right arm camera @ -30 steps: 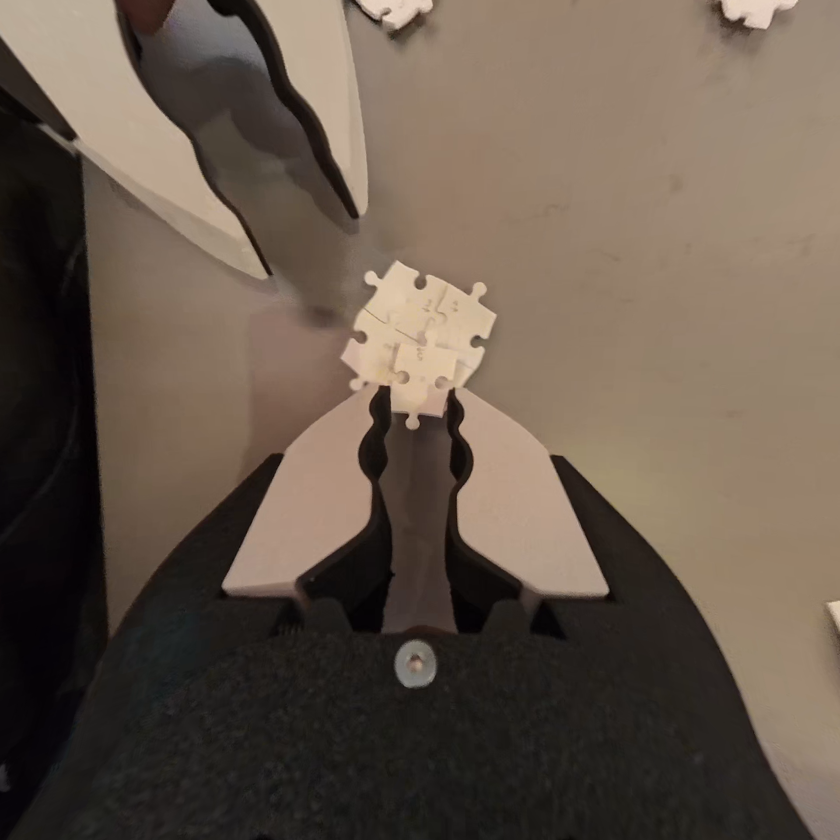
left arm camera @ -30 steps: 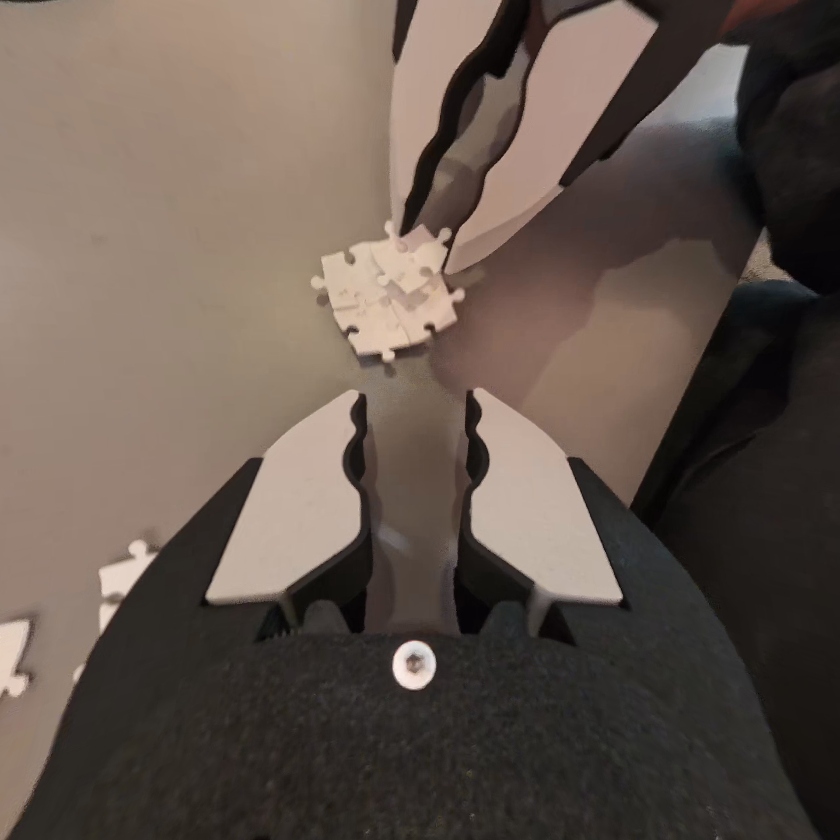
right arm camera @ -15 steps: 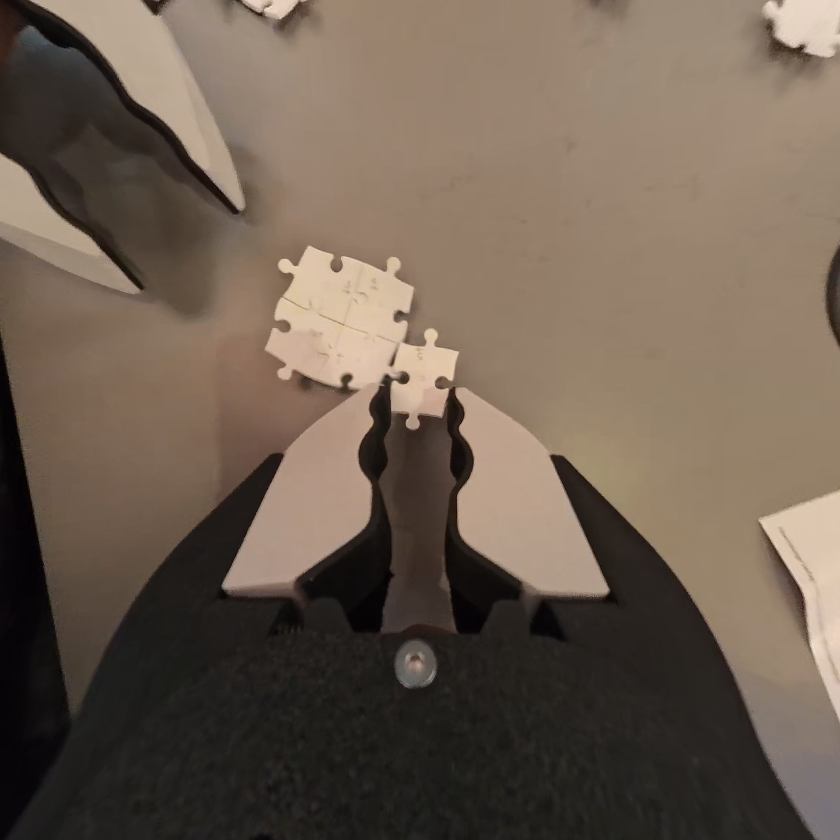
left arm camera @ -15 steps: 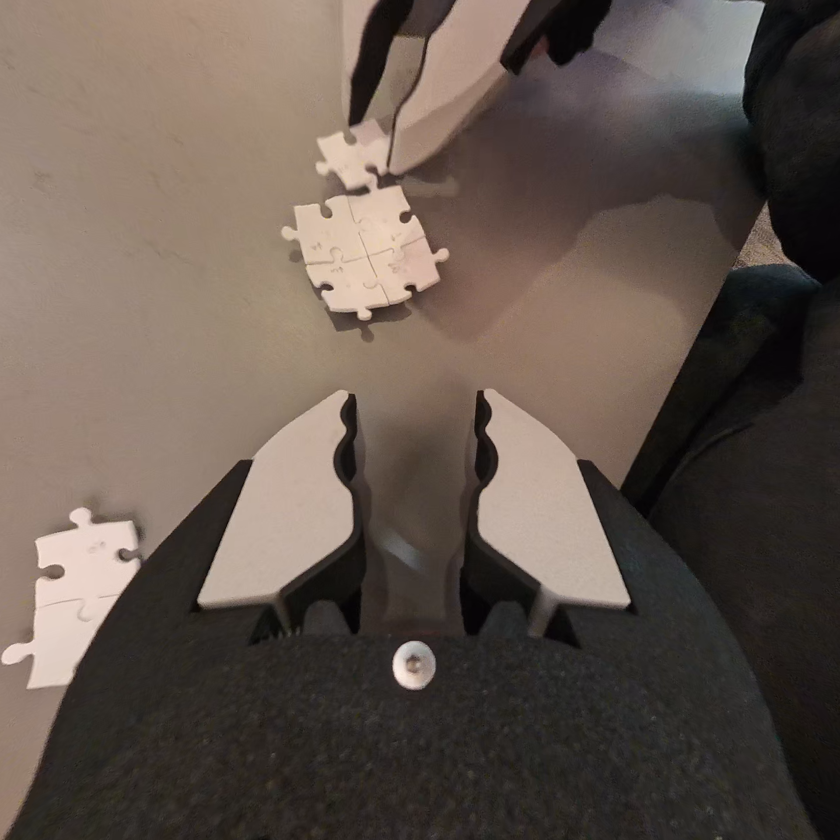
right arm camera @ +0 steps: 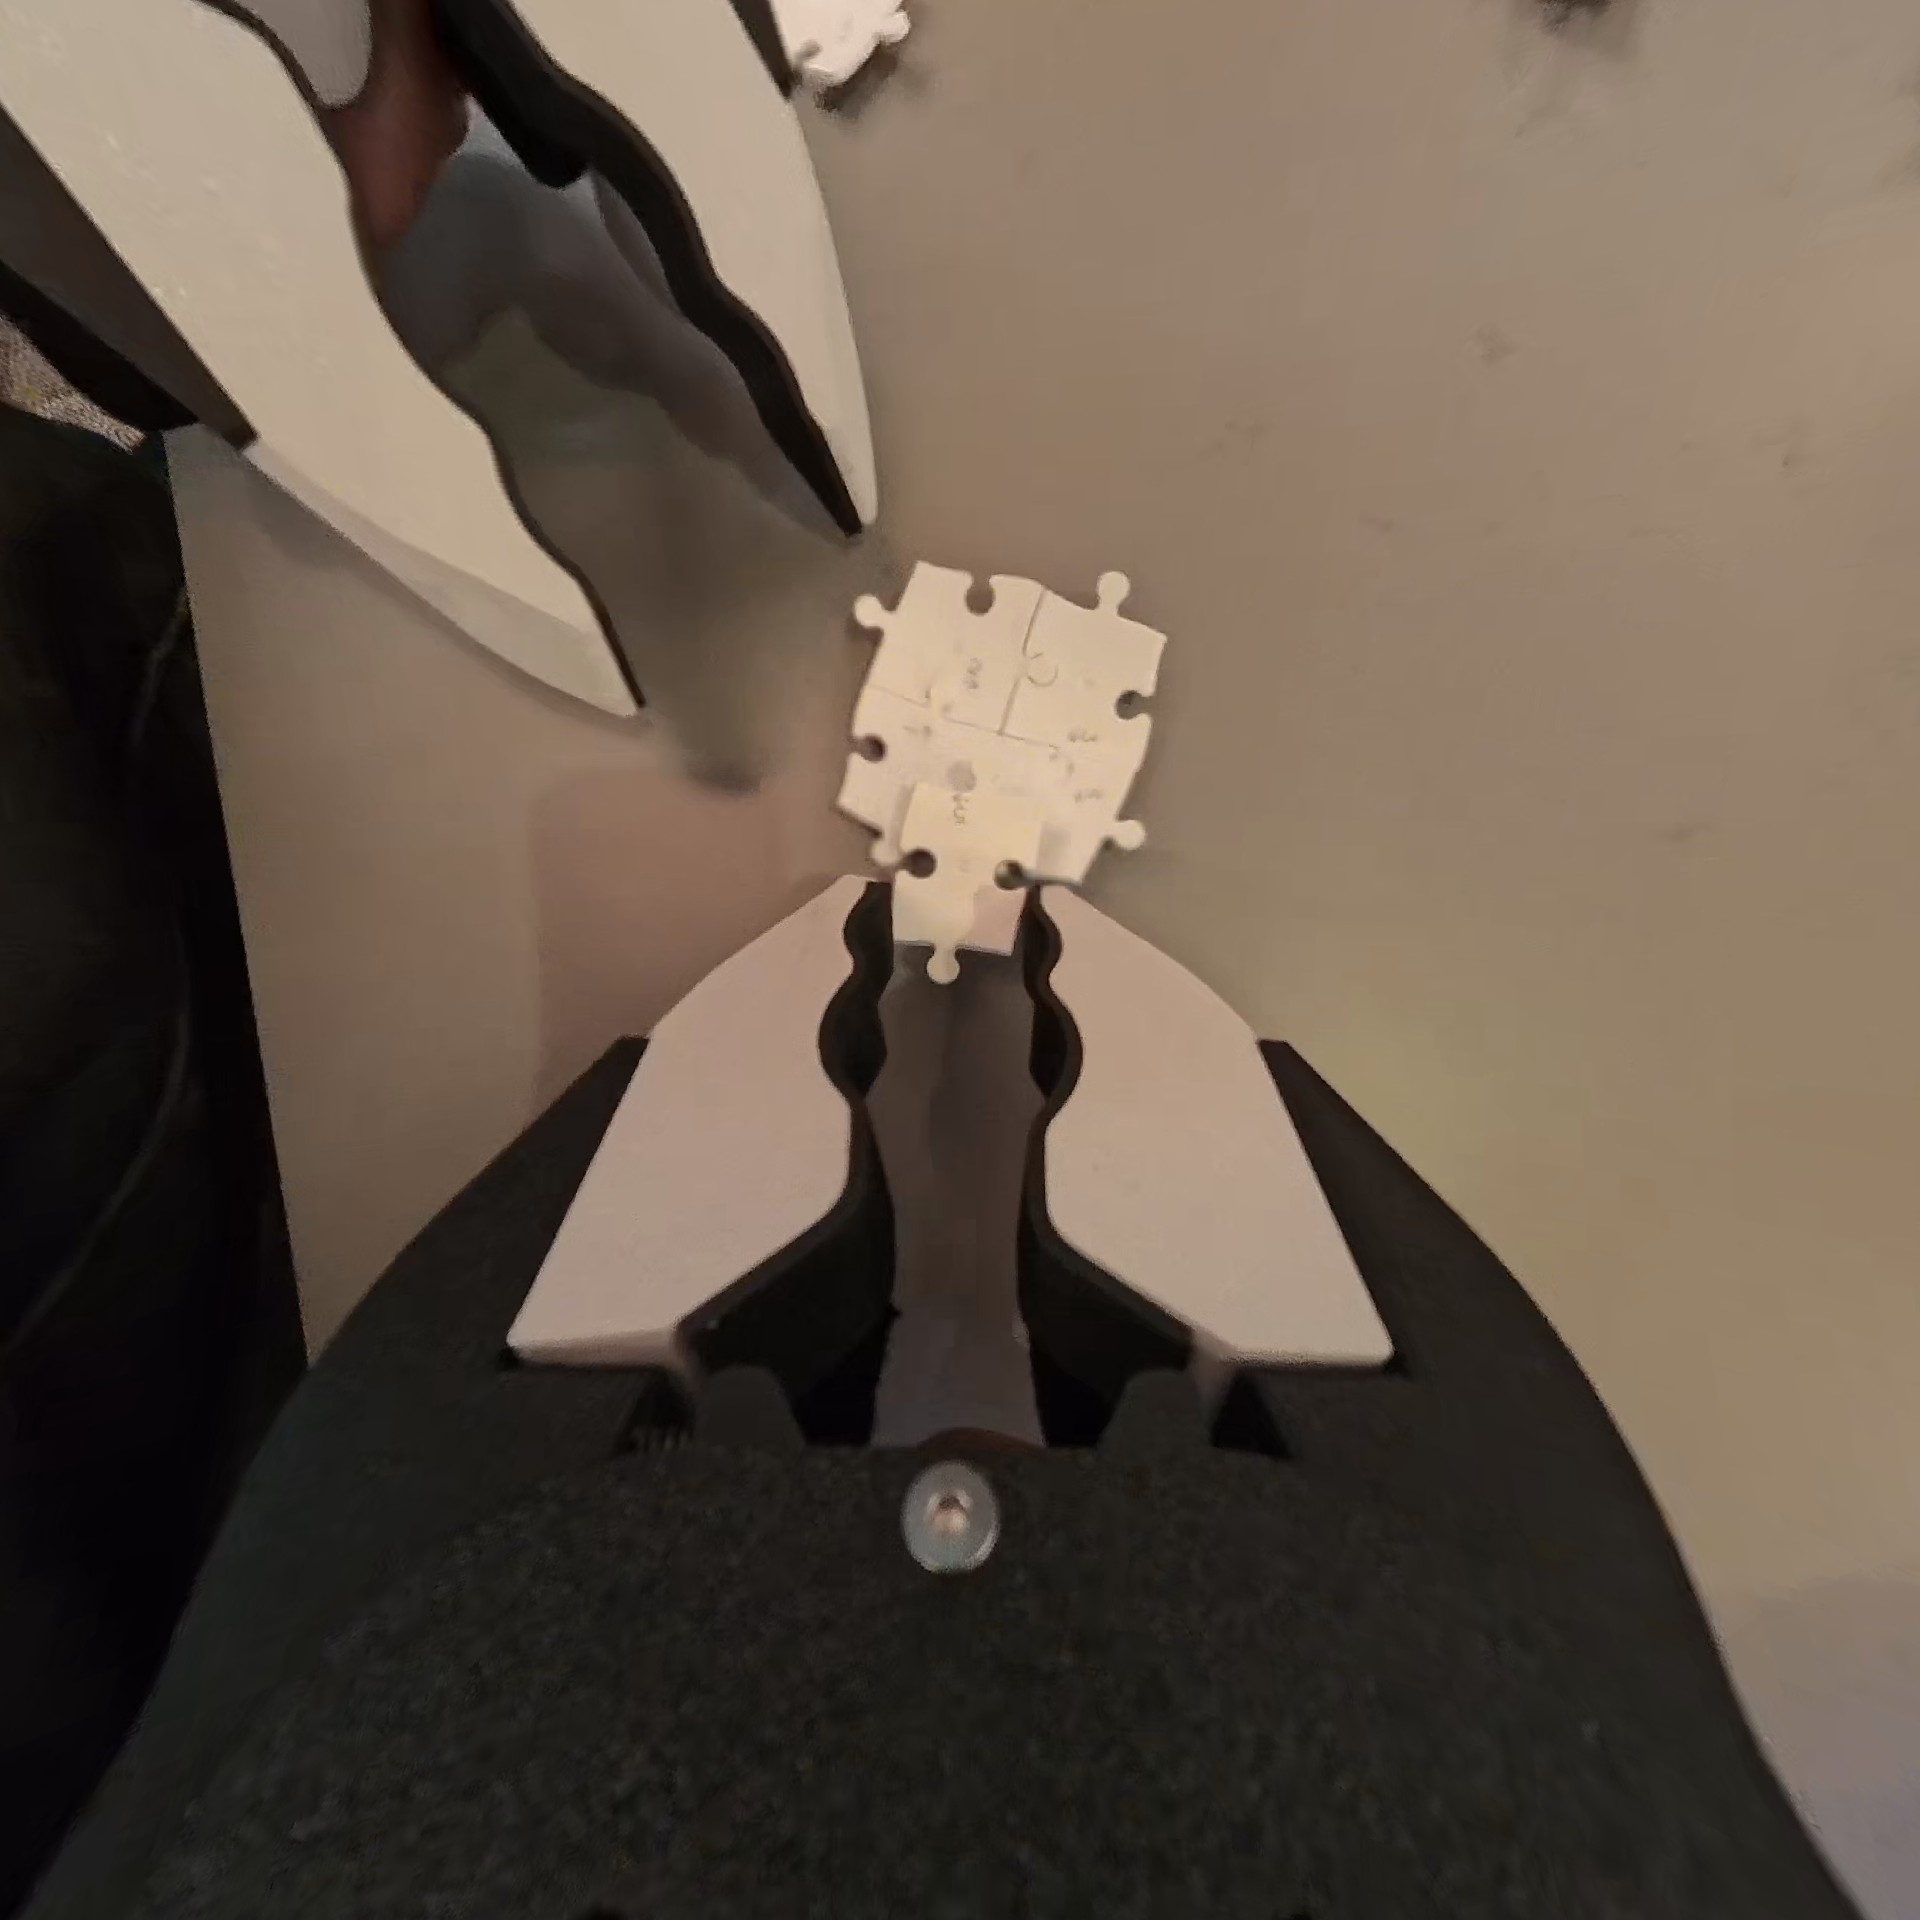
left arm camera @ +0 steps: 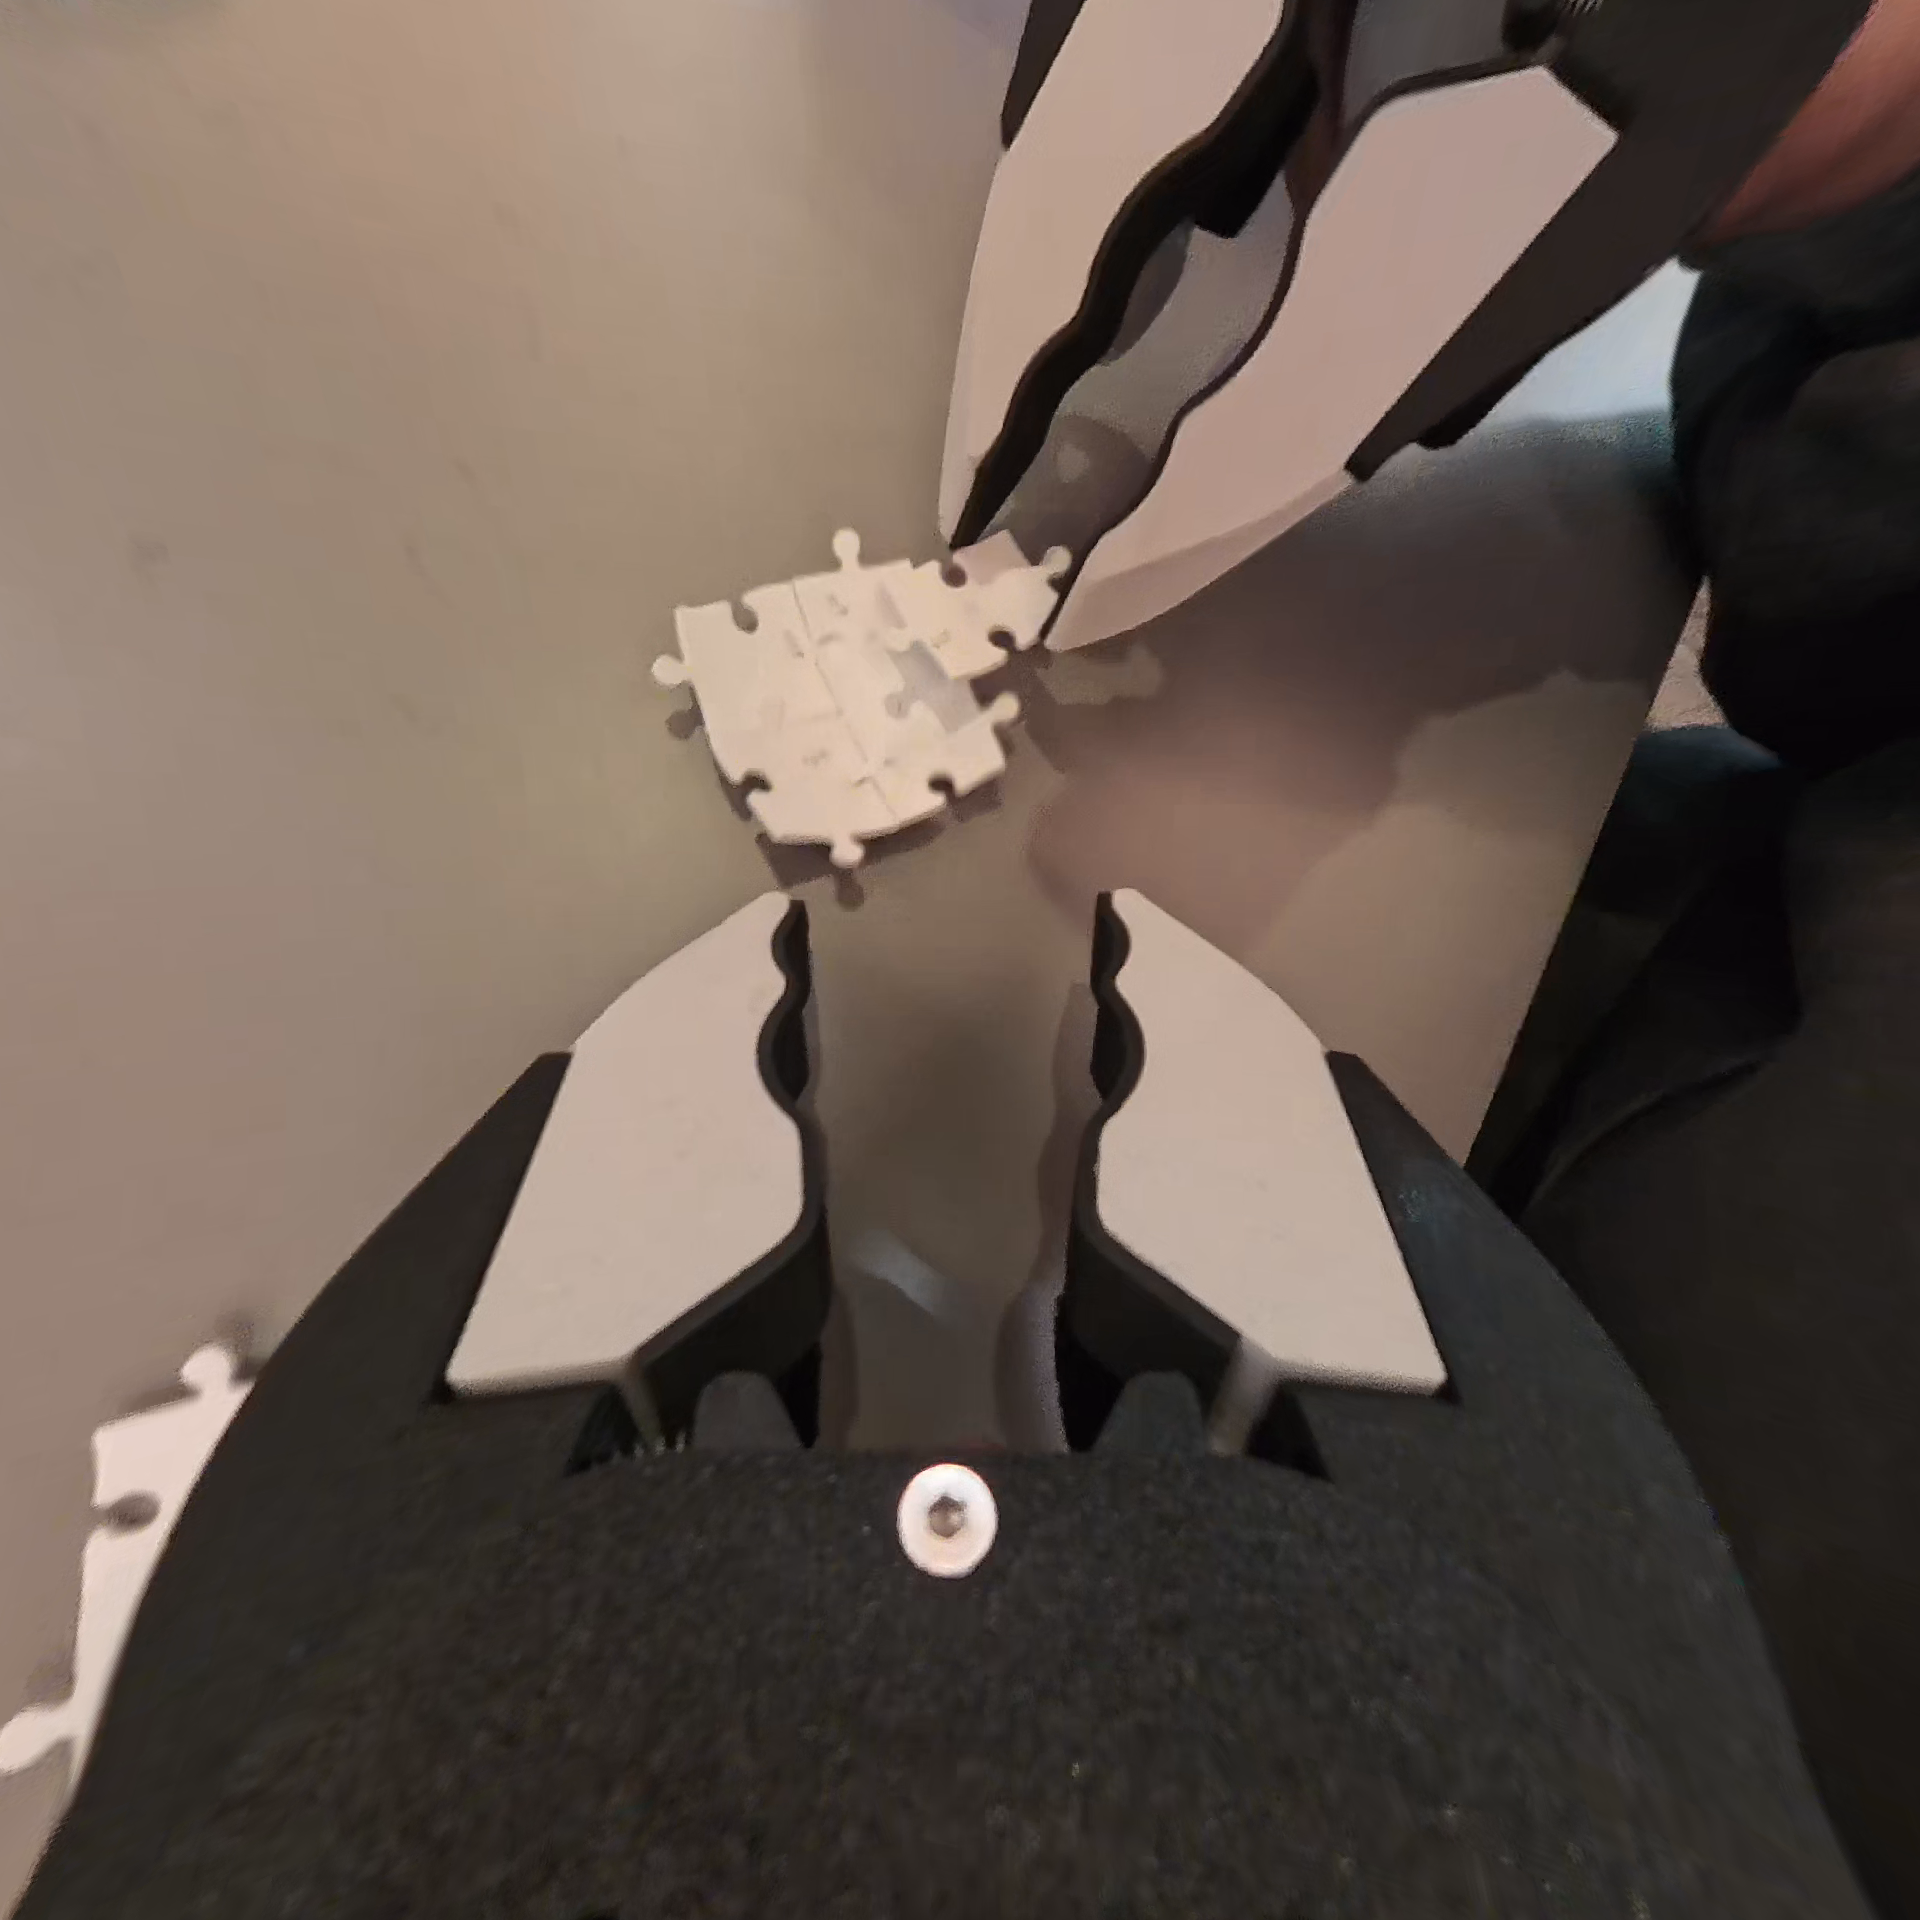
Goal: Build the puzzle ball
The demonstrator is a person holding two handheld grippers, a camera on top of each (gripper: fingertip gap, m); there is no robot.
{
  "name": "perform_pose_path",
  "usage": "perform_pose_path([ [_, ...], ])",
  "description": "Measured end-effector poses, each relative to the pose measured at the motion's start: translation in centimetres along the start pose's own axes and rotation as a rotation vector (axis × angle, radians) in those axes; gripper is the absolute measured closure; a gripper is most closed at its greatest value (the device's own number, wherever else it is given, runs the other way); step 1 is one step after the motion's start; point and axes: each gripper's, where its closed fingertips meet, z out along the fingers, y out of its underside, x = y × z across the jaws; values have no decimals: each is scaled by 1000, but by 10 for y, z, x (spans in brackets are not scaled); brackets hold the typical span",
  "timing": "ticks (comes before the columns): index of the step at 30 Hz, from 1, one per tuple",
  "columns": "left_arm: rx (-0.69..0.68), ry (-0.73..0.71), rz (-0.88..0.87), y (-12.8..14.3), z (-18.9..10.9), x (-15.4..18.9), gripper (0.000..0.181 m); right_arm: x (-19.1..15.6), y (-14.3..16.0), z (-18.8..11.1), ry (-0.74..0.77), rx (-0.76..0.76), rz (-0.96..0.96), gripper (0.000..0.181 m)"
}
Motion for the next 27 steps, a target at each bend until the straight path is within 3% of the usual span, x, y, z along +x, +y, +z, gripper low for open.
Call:
perform_pose_path([
  [8, 4, 16, 8, -11, 8, 2, 129, 2, 16, -10, 76, -42, 120, 157],
  [18, -10, 20, 23, -11, 10, 3, 129, 11, 10, -8, 147, -107, -18, 158],
  [27, -17, 3, 42, -13, 10, 1, 129, 16, 22, -2, 86, -230, -85, 158],
])
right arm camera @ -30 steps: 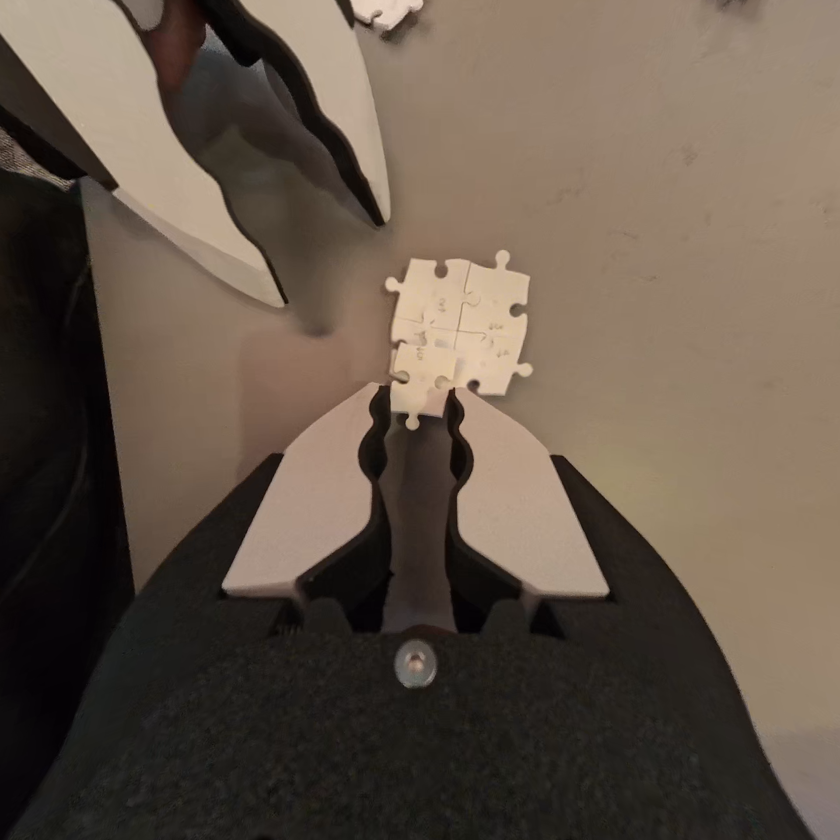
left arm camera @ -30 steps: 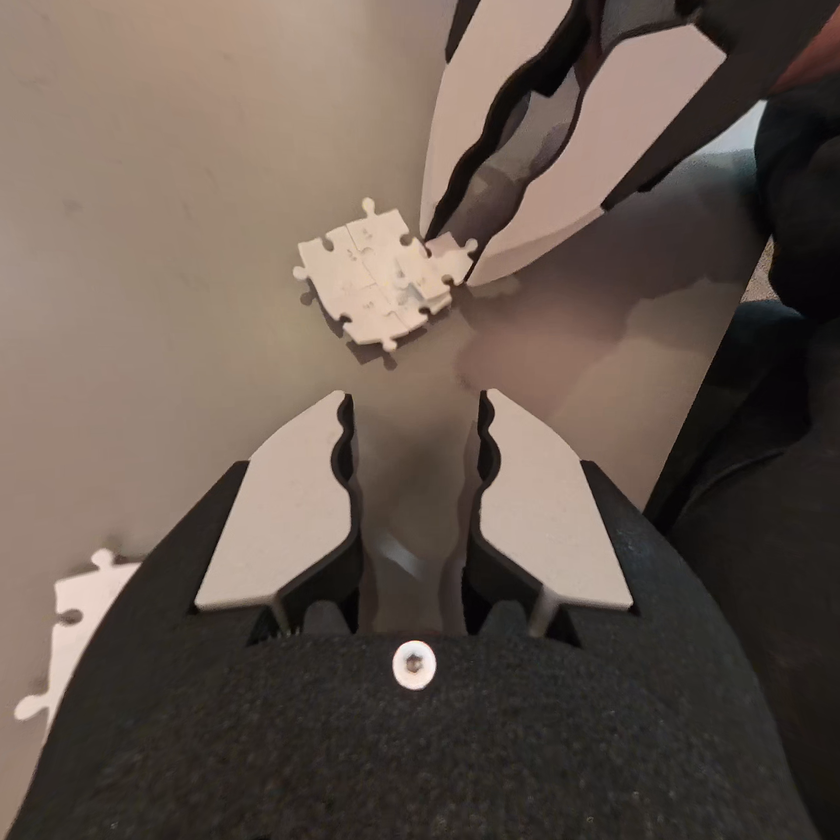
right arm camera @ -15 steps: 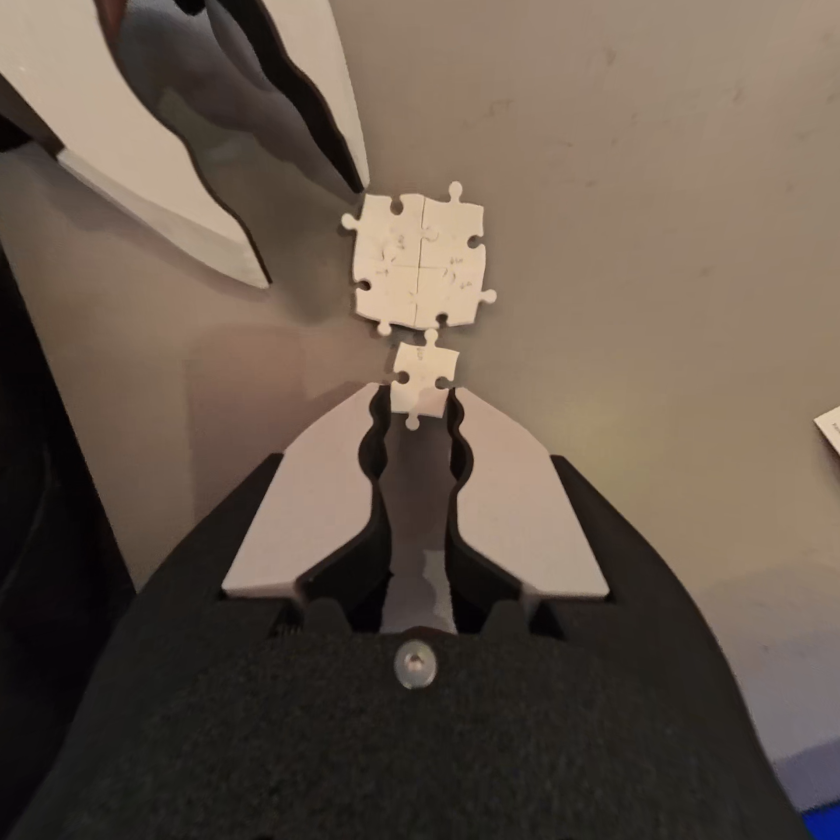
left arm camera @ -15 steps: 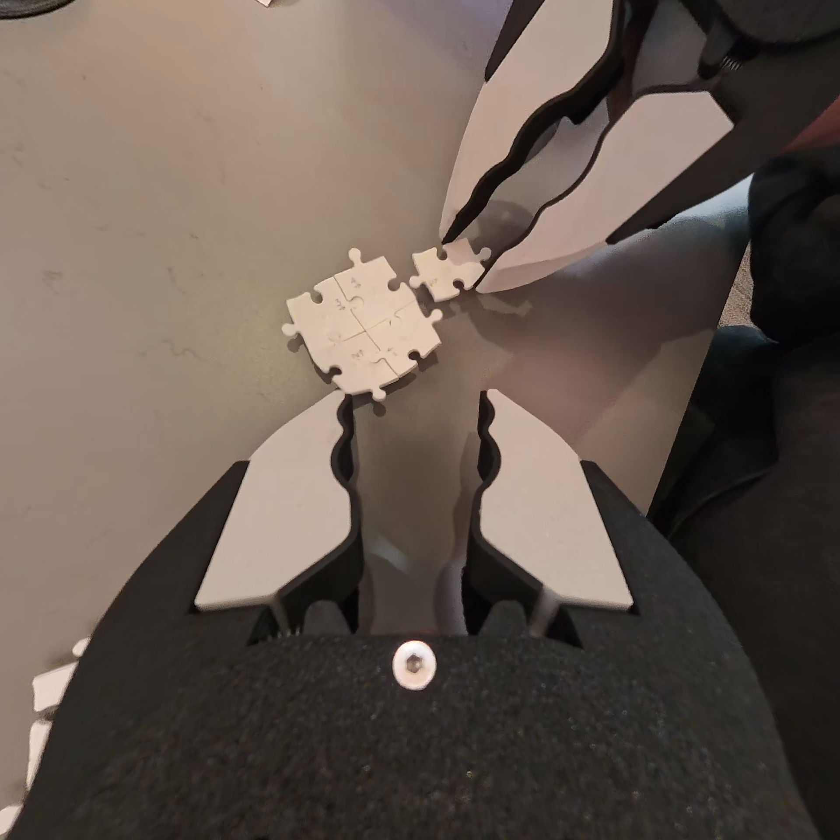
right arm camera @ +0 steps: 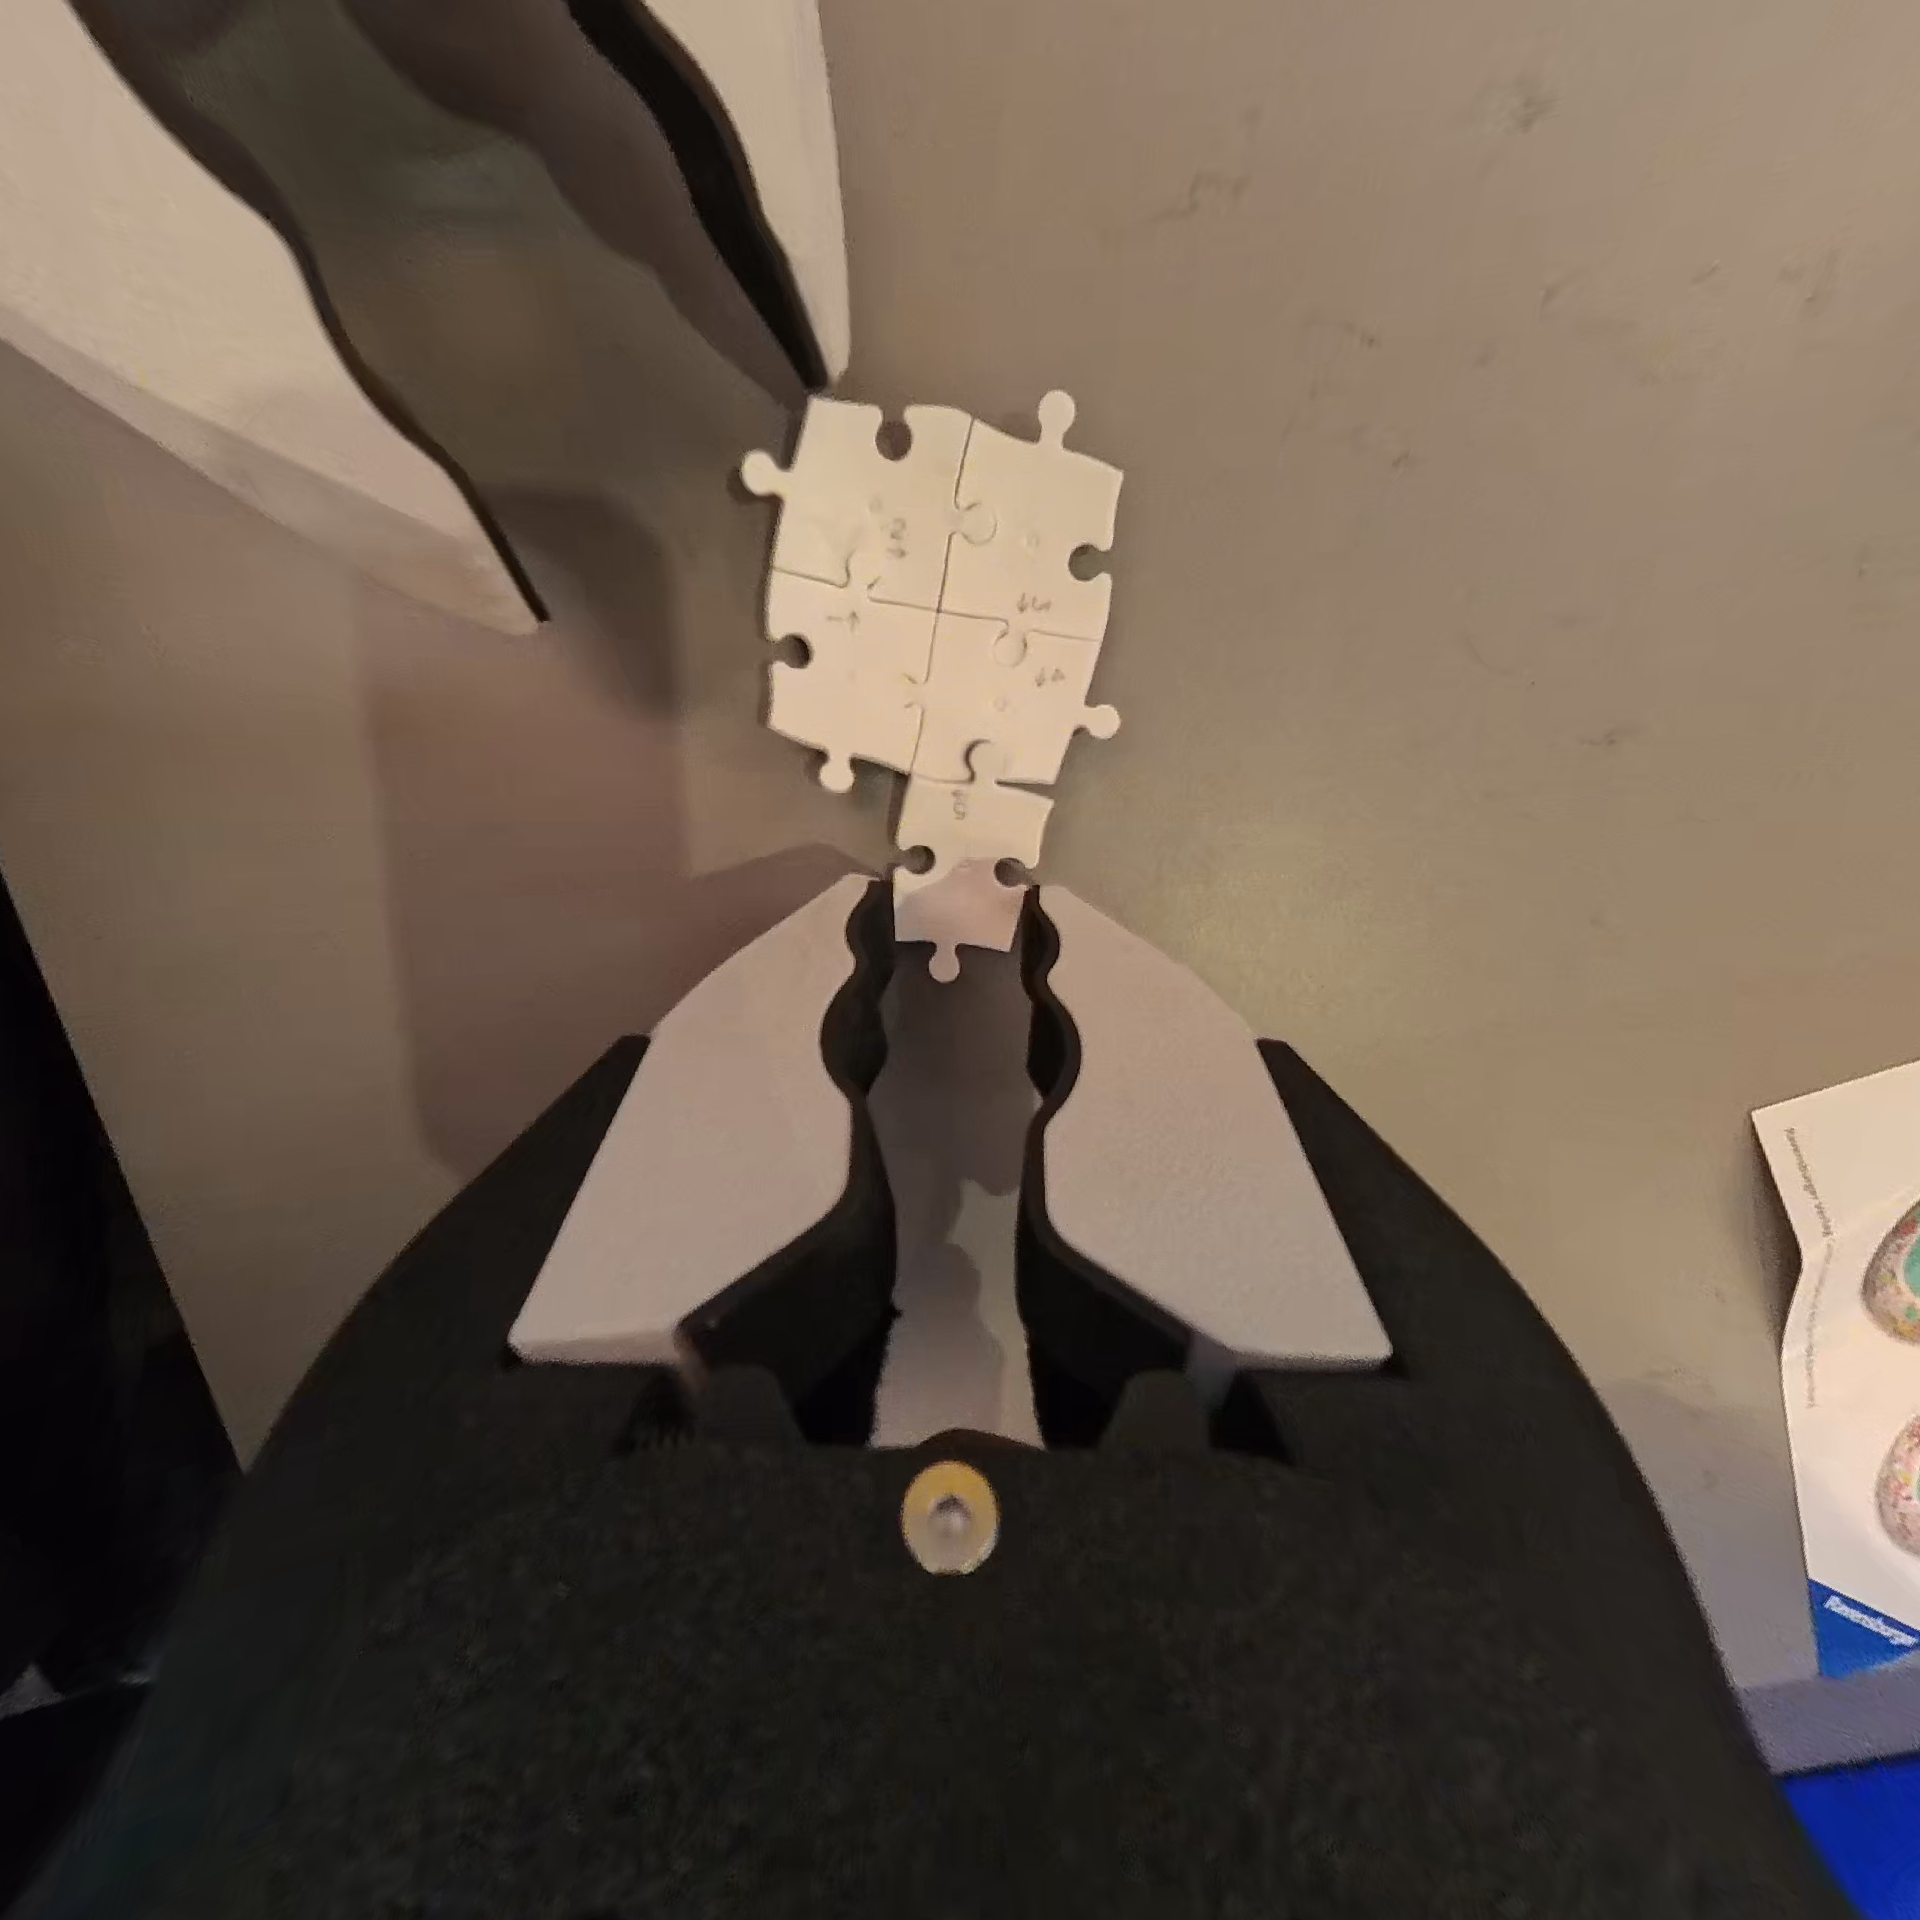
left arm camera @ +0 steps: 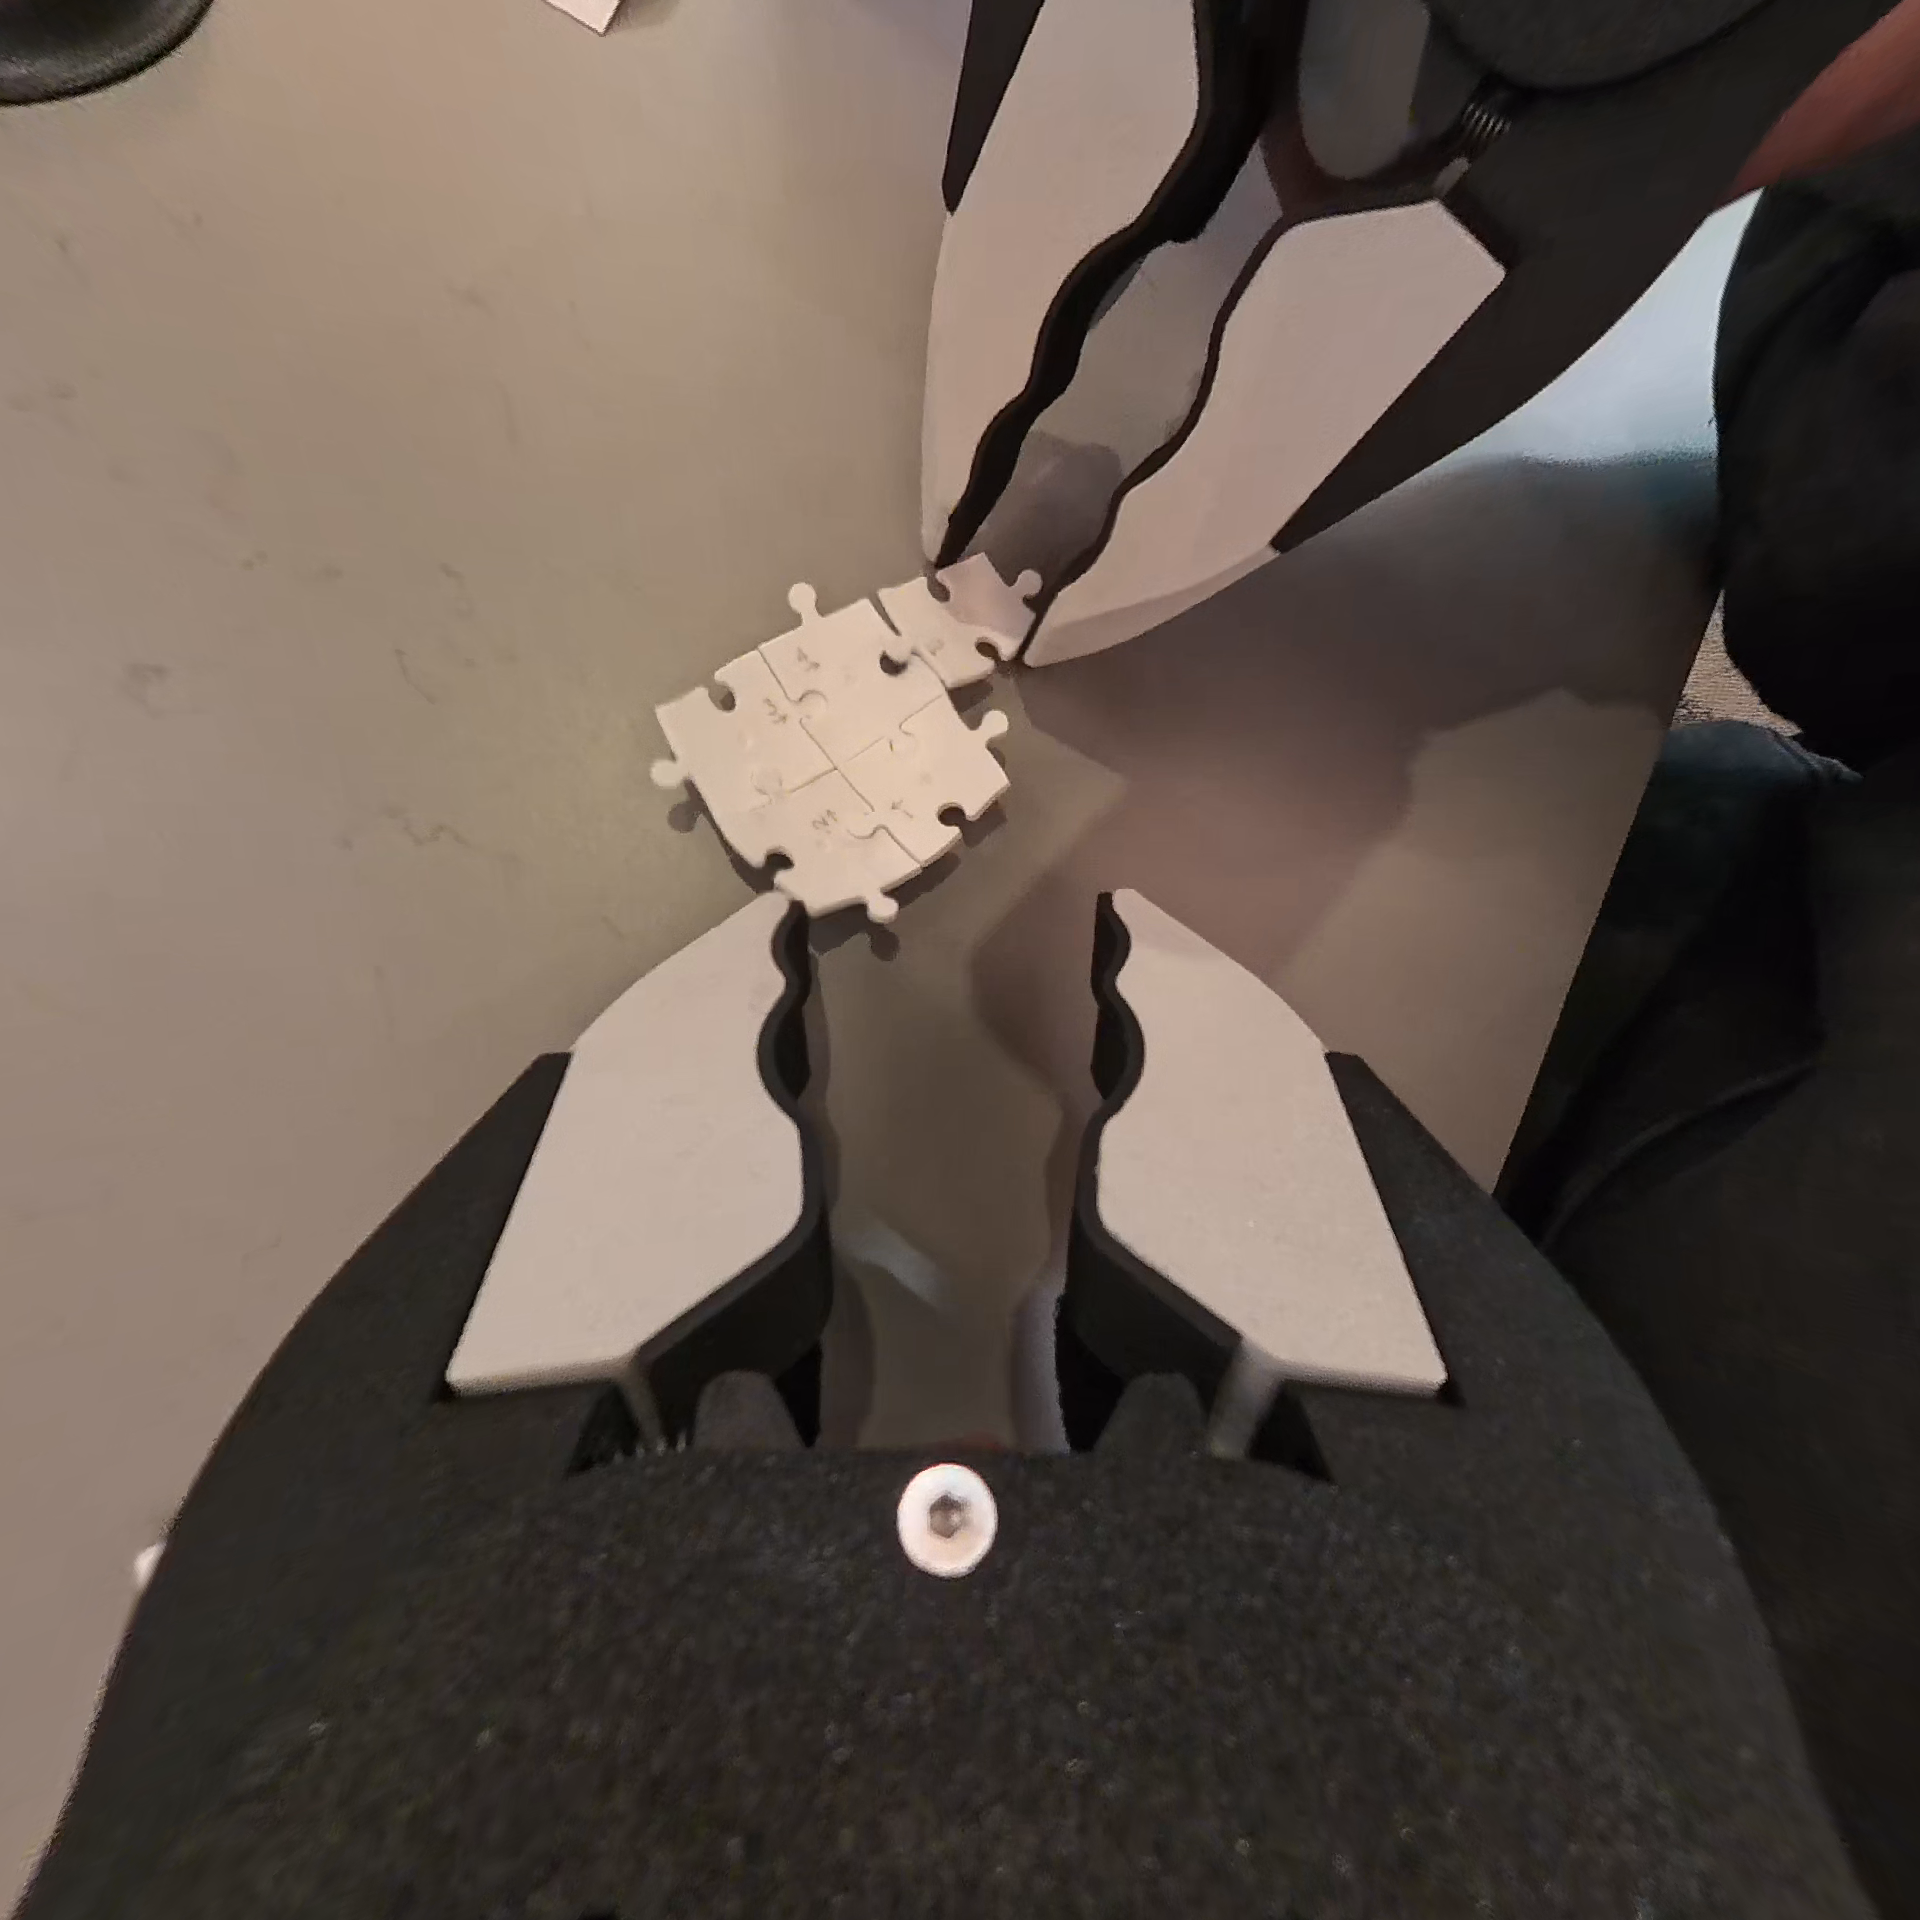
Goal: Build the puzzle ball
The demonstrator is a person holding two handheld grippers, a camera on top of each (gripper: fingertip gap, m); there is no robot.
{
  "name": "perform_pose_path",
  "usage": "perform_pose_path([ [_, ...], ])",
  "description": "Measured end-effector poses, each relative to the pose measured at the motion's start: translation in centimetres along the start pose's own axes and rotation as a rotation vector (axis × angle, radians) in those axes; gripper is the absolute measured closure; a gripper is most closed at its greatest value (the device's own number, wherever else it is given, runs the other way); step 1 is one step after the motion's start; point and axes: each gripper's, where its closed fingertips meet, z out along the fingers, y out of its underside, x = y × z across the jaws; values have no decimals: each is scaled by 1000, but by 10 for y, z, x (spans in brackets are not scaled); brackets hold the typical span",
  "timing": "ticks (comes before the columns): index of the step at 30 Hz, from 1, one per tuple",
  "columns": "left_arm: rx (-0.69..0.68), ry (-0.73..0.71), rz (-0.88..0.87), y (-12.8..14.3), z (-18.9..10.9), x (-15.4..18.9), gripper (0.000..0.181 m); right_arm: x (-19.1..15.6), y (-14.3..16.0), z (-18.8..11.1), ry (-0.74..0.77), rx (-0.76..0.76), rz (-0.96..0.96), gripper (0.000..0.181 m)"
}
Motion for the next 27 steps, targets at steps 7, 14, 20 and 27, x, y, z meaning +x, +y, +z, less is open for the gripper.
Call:
perform_pose_path([
  [7, 26, -15, 34, -15, -9, 1, 130, 0, 0, 1, -22, -33, -23, 158],
  [14, 27, -23, 11, -10, -12, -4, 130, -1, -4, 0, -48, 15, -10, 152],
  [20, 20, -38, 13, -7, -13, -7, 130, -1, -11, -13, -50, 117, 34, 165],
  [27, 15, -50, 6, 1, -12, -10, 130, 0, -28, -8, 17, 303, 171, 181],
])
